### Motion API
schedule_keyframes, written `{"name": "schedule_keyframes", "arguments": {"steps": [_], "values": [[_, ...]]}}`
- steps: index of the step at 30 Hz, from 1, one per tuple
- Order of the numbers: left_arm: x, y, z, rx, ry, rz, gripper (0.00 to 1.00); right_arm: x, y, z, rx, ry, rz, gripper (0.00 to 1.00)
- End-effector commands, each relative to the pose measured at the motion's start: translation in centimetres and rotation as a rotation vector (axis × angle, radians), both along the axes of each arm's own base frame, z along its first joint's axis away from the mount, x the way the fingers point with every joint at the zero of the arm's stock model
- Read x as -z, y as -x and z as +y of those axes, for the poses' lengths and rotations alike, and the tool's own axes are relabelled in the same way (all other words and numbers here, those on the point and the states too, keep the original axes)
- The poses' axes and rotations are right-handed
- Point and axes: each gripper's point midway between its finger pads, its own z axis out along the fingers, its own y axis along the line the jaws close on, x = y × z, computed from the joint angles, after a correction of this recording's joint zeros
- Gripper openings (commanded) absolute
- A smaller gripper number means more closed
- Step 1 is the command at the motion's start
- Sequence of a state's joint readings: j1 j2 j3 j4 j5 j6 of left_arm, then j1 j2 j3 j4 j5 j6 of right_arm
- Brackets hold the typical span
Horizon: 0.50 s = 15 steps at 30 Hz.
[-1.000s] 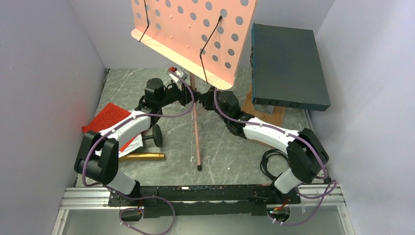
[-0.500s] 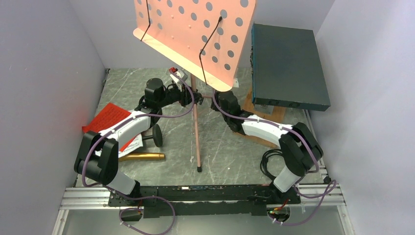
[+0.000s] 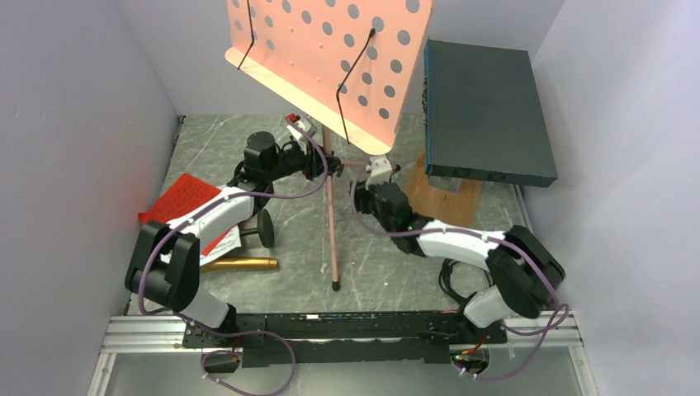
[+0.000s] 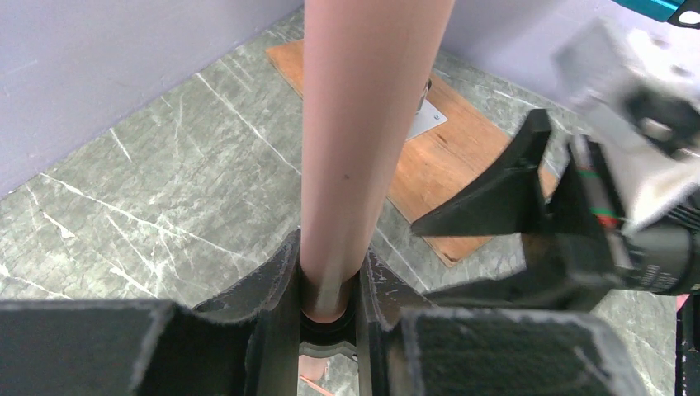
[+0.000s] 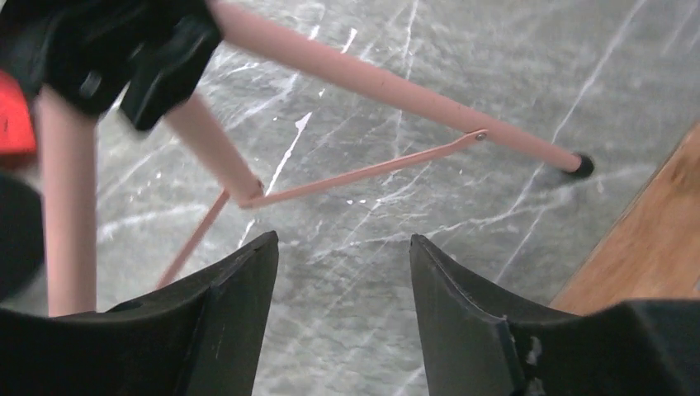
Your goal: Set up the instrument practice props
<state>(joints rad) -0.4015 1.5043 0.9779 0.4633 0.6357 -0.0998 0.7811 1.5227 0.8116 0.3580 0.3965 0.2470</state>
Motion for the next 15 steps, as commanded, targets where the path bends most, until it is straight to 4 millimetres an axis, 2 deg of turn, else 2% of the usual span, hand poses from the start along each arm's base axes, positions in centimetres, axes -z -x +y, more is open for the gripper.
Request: {"name": "schedule_keyframes", "arguments": {"steps": [1, 3, 5, 8, 11, 15], "values": [[-4.4, 1.9, -1.3, 0.088, 0.126, -0.002, 0.00, -4.4, 2.5, 0.6, -0.291, 0.086, -0.417, 0.70], [-4.4, 1.9, -1.4, 0.095, 0.130, 0.004, 0.00, -5.7, 3.8, 0.8, -0.389, 0.151, -0.595, 0.77], [-4.5, 2.0, -1.4, 0.100, 0.134, 0.004, 0.00, -6.4, 4.2, 1.6, -0.484, 0.278, -0.702, 0.77], [-4.5, 2.0, -1.3, 0.094, 0.130, -0.002, 0.00, -7.5, 3.2, 1.8, -0.502, 0.426, -0.806, 0.76], [-4.5, 1.9, -1.1, 0.082, 0.123, -0.009, 0.00, -8.2, 2.6, 2.8, -0.579, 0.618, -0.907, 0.71], [-4.5, 2.0, -1.1, 0.082, 0.120, -0.008, 0.00, -9.2, 1.9, 3.9, -0.640, 0.691, -0.959, 0.68]]}}
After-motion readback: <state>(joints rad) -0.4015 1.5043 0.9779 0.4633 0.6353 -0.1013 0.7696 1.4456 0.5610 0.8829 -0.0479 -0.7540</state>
